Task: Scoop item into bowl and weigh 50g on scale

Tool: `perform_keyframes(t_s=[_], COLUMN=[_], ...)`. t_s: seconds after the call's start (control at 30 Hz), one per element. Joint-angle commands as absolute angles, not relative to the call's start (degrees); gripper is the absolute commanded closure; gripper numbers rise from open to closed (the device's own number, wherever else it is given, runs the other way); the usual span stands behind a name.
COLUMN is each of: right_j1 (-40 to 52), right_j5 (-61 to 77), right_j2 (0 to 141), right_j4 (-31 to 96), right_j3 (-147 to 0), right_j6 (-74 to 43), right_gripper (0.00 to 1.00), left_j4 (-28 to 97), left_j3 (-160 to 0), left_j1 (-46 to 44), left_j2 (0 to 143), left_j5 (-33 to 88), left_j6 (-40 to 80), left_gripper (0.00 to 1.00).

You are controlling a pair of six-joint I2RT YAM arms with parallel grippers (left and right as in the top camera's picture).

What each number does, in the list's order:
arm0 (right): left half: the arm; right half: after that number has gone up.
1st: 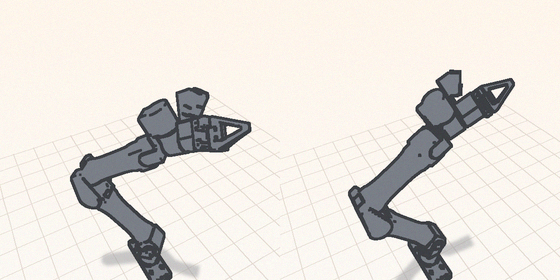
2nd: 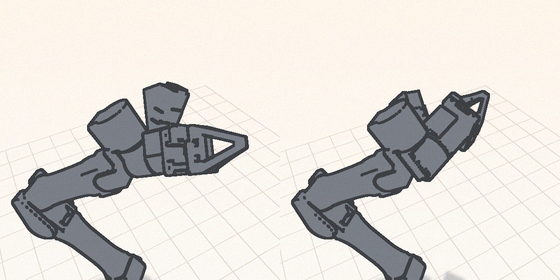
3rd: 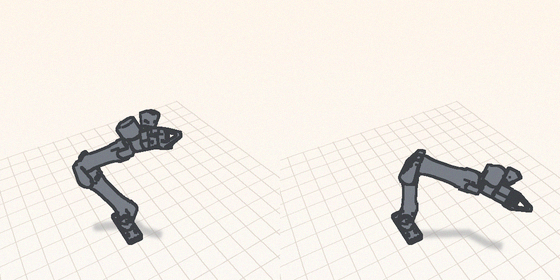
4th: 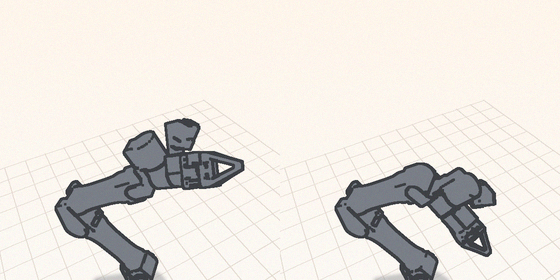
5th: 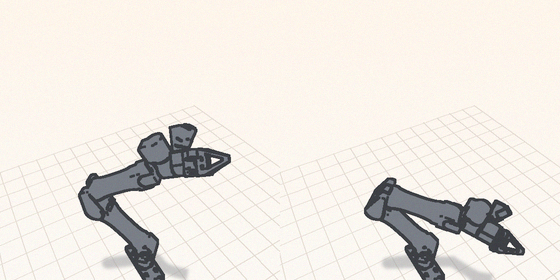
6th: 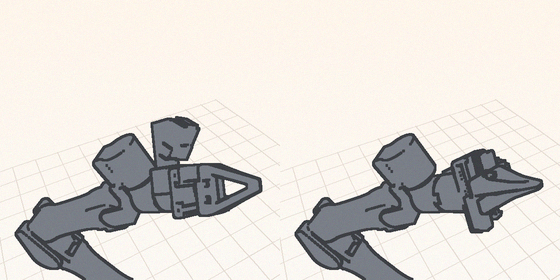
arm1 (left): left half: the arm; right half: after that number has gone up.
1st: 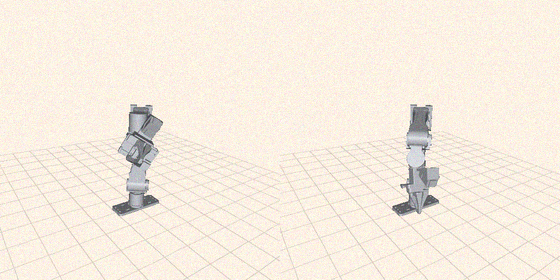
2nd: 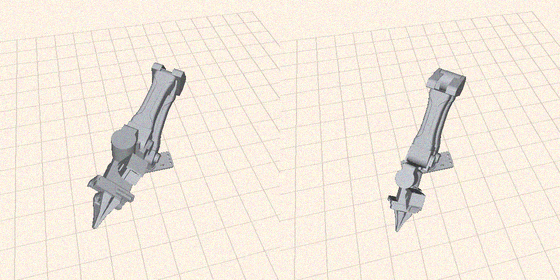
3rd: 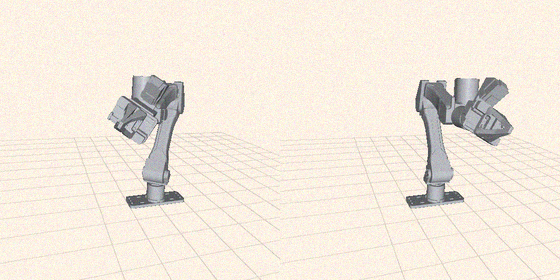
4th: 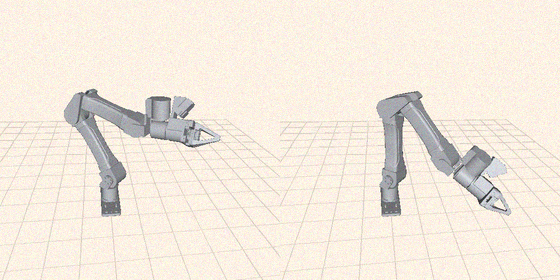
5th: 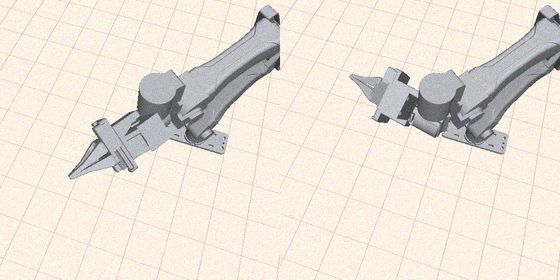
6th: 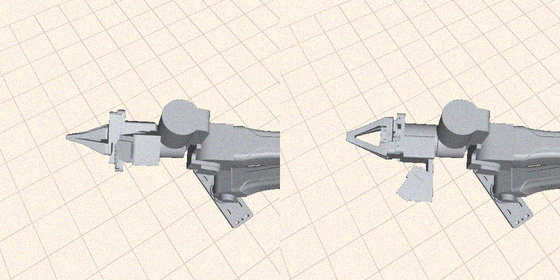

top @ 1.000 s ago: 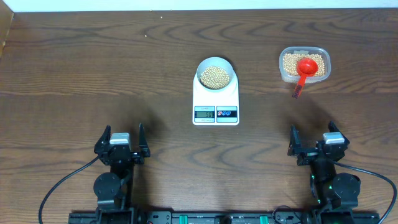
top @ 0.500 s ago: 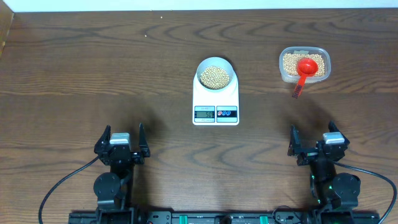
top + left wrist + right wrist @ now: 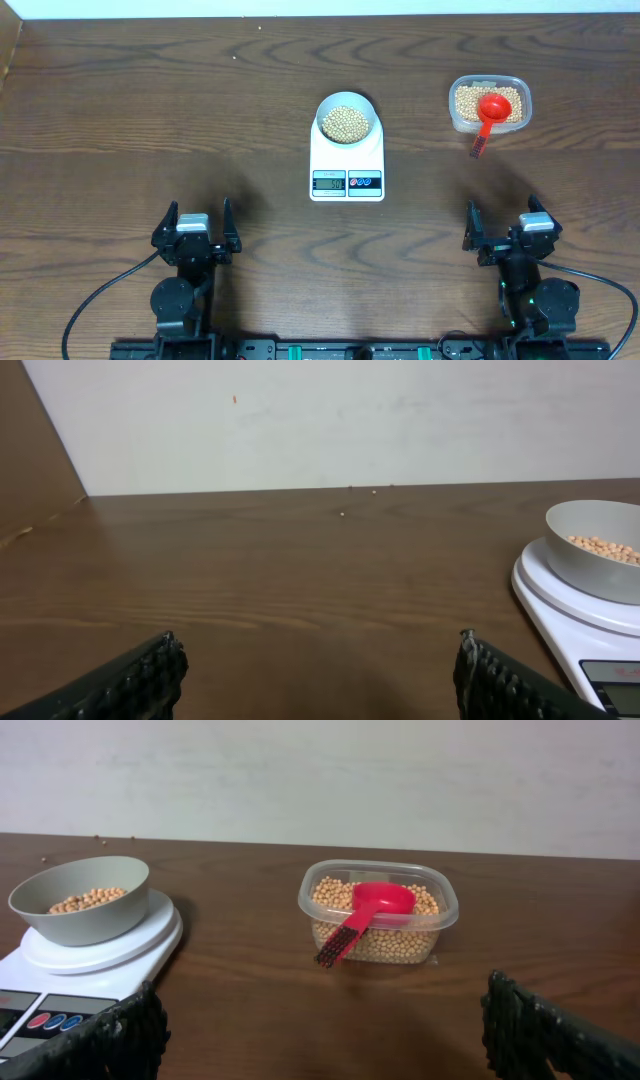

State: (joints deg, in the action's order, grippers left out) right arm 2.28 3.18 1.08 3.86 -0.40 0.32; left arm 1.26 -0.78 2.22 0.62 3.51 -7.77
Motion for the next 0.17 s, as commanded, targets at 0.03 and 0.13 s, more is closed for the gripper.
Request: perform_keyframes(t_s=[0.03,0.13], right_j1=[2.70,2.70], right_j5=[3.16,3.16], right_j2=[1.13,1.13], right_j4=[4.08,4.10], right_j3=[-0.32,-0.32], right_j6=[0.73,0.73], right_gripper=[0.01,0.01], left_j4=[3.86,3.86], left_j3=[-0.23,-0.23], left_j1=[2.50,2.50], left_j2=[0.34,0.34], left_j5=[3.42,3.42], left_j6=[-8.54,-8.54], left_gripper=[0.12,0.12])
